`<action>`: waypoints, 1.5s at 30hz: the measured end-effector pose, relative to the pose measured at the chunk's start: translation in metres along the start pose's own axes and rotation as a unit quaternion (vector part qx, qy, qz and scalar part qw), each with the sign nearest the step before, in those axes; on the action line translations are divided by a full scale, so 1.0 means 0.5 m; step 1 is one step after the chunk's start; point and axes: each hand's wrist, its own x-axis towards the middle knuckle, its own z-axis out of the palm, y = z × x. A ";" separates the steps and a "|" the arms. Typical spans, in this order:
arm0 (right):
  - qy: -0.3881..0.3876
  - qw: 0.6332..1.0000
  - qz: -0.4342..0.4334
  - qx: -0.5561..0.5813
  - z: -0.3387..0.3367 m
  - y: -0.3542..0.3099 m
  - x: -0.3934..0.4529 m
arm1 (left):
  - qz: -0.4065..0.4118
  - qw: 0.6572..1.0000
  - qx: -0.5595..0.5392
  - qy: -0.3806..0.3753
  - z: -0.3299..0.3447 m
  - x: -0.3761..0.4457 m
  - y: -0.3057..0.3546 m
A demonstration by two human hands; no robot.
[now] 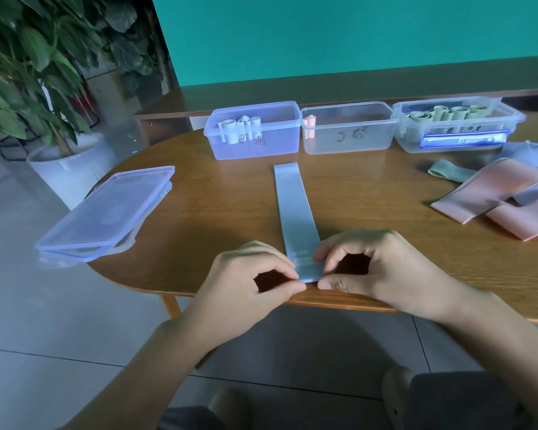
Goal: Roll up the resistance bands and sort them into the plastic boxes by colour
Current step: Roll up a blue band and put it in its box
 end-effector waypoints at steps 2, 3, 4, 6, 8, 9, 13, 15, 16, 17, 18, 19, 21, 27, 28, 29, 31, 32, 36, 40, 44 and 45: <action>-0.003 1.000 0.011 0.002 0.000 0.000 0.000 | -0.006 1.000 -0.001 0.000 -0.001 0.001 0.003; -0.004 1.000 0.015 0.002 0.000 0.001 0.000 | -0.007 1.000 0.000 0.000 -0.002 0.001 0.003; -0.006 1.000 0.019 0.004 0.000 0.002 0.001 | -0.009 1.000 0.000 0.003 -0.001 0.001 0.002; -0.009 0.999 0.031 0.012 0.000 0.002 0.001 | -0.026 1.000 -0.002 0.010 0.000 0.002 0.001; -0.010 0.999 0.047 0.010 0.001 0.000 0.001 | -0.054 0.999 0.004 0.007 0.000 0.003 0.003; -0.012 0.998 0.056 0.003 0.002 -0.001 0.002 | -0.068 0.998 0.006 0.003 0.000 0.005 0.004; -0.032 0.994 0.095 -0.035 0.001 -0.007 0.007 | -0.134 0.990 0.006 -0.032 0.004 0.017 0.013; -0.041 0.991 0.117 -0.046 0.001 -0.009 0.011 | -0.157 0.986 0.010 -0.052 0.004 0.023 0.013; -0.041 0.990 0.123 -0.047 0.001 -0.010 0.014 | -0.164 0.985 0.008 -0.060 0.003 0.026 0.013; -0.038 0.990 0.127 -0.046 0.000 -0.009 0.016 | -0.169 0.983 0.004 -0.066 0.002 0.028 0.015; -0.033 0.990 0.128 -0.041 0.000 -0.009 0.017 | -0.172 0.982 0.004 -0.071 0.001 0.029 0.017; -0.028 0.991 0.127 -0.034 -0.001 -0.008 0.019 | -0.175 0.982 0.005 -0.075 0.000 0.030 0.019; -0.025 0.993 0.115 -0.014 -0.002 -0.008 0.020 | -0.178 0.981 0.005 -0.077 -0.001 0.031 0.023; -0.052 0.998 0.045 0.005 0.001 -0.001 0.016 | -0.121 0.991 -0.019 -0.048 -0.004 0.026 0.012; -0.055 0.998 0.036 -0.004 0.000 -0.001 0.014 | -0.115 0.992 -0.013 -0.051 -0.003 0.024 0.013; -0.057 0.998 0.029 -0.015 0.000 0.000 0.014 | -0.110 0.993 -0.001 -0.051 -0.002 0.022 0.014; -0.059 0.997 0.017 -0.037 -0.001 0.003 0.011 | -0.088 0.995 0.029 -0.044 0.001 0.019 0.012; -0.058 0.997 0.009 -0.047 0.000 0.004 0.010 | -0.073 0.996 0.039 -0.040 0.002 0.016 0.009; -0.049 0.997 -0.010 -0.059 -0.001 0.008 0.006 | -0.037 0.997 0.051 -0.035 -0.001 0.011 0.000; -0.028 0.998 -0.011 -0.060 0.002 0.007 0.006 | -0.053 0.997 0.058 -0.006 -0.001 0.013 0.003; -0.016 0.998 0.005 -0.061 0.004 0.006 0.012 | -0.052 0.997 0.050 0.007 -0.003 0.016 0.005; -0.015 0.998 0.014 -0.059 0.004 0.006 0.014 | -0.048 0.997 0.053 0.007 -0.003 0.017 0.005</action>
